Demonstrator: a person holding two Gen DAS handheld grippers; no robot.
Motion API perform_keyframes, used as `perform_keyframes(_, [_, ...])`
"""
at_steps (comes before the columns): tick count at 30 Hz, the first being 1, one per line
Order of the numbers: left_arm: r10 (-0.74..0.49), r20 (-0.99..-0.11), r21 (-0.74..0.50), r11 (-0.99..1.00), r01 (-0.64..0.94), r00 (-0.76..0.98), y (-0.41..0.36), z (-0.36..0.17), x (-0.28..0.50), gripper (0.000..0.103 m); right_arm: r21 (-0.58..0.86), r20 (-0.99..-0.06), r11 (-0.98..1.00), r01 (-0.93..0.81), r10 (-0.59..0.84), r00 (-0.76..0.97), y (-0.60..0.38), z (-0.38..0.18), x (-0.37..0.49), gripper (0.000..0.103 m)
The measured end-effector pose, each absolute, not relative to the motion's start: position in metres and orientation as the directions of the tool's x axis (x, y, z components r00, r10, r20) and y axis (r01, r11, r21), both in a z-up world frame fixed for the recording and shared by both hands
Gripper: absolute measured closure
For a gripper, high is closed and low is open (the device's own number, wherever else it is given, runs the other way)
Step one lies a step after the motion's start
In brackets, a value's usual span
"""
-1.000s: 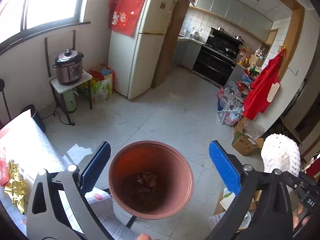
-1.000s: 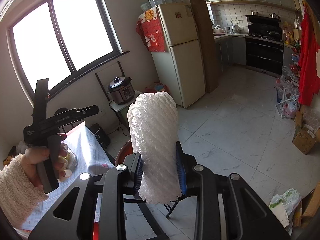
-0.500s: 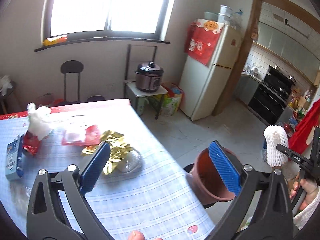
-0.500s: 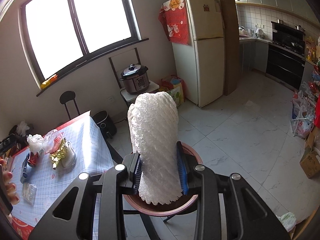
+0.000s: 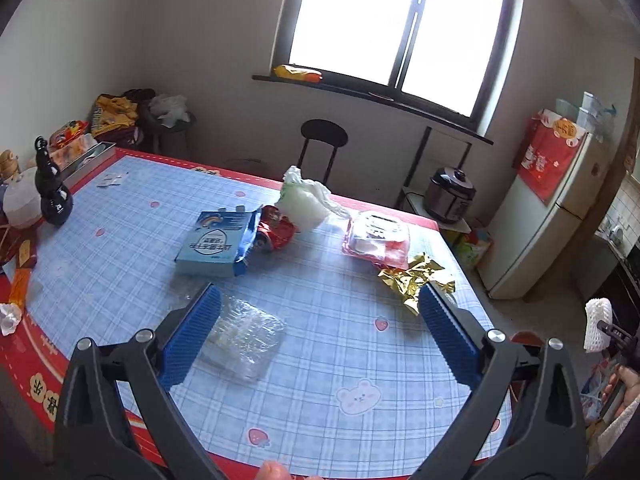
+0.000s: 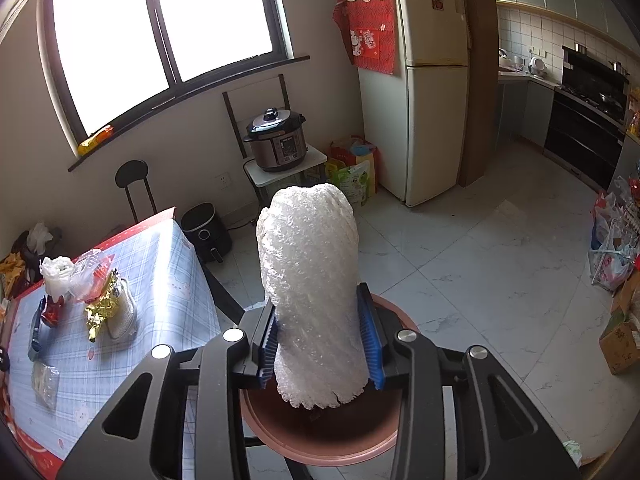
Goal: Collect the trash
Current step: 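Open the right tool to drop the foam net into the bucket while the left tool returns to the table, then grasp the gold foil wrapper with the right tool while the left tool moves toward the white plastic bag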
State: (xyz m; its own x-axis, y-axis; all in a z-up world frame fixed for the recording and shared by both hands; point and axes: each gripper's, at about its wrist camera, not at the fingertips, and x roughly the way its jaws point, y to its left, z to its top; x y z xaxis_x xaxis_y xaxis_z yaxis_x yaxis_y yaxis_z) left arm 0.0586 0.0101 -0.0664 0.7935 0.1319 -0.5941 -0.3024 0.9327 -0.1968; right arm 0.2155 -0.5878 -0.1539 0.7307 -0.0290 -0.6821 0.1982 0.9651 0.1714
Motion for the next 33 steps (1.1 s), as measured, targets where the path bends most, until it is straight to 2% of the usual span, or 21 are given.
perform_keyframes(1, [0.146,-0.589,-0.203,0.925,-0.320,0.795,0.015,-0.064,0.053,0.006,0.168,-0.684,0.965,0.202,-0.033,0.728,-0.587,-0.154,0.217,0.059])
perform_keyframes(3, [0.160,-0.581,-0.214,0.916,-0.340,0.798,0.021,-0.061,0.043,0.006,0.172,-0.681,0.964,0.200,-0.030,0.732,-0.586,-0.153,0.218,0.042])
perform_keyframes(4, [0.160,-0.579,-0.221,0.913,-0.342,0.799,0.021,-0.061,0.040,0.006,0.176,-0.675,0.964,0.199,-0.029,0.737,-0.585,-0.151,0.218,0.037])
perform_keyframes(6, [0.156,-0.579,-0.228,0.911,-0.343,0.800,0.021,-0.061,0.033,0.006,0.175,-0.663,0.966,0.190,-0.027,0.748,-0.581,-0.147,0.217,0.021])
perform_keyframes(11, [0.138,-0.588,-0.230,0.916,-0.328,0.797,0.018,-0.066,0.032,0.006,0.164,-0.657,0.969,0.183,-0.030,0.753,-0.567,-0.135,0.214,0.006])
perform_keyframes(24, [0.107,-0.600,-0.204,0.938,-0.281,0.793,0.052,-0.073,0.042,0.006,0.102,-0.659,0.992,0.078,0.009,0.752,-0.478,-0.116,0.211,0.006])
perform_keyframes(29, [0.136,-0.640,-0.166,0.936,-0.309,0.756,0.090,-0.088,0.051,0.006,0.127,-0.656,0.992,0.003,0.082,0.751,-0.417,-0.121,0.226,0.006])
perform_keyframes(33, [0.130,-0.693,-0.170,0.926,-0.336,0.709,0.132,-0.111,0.062,0.006,0.146,-0.695,0.985,-0.087,0.165,0.700,-0.353,-0.133,0.247,0.006])
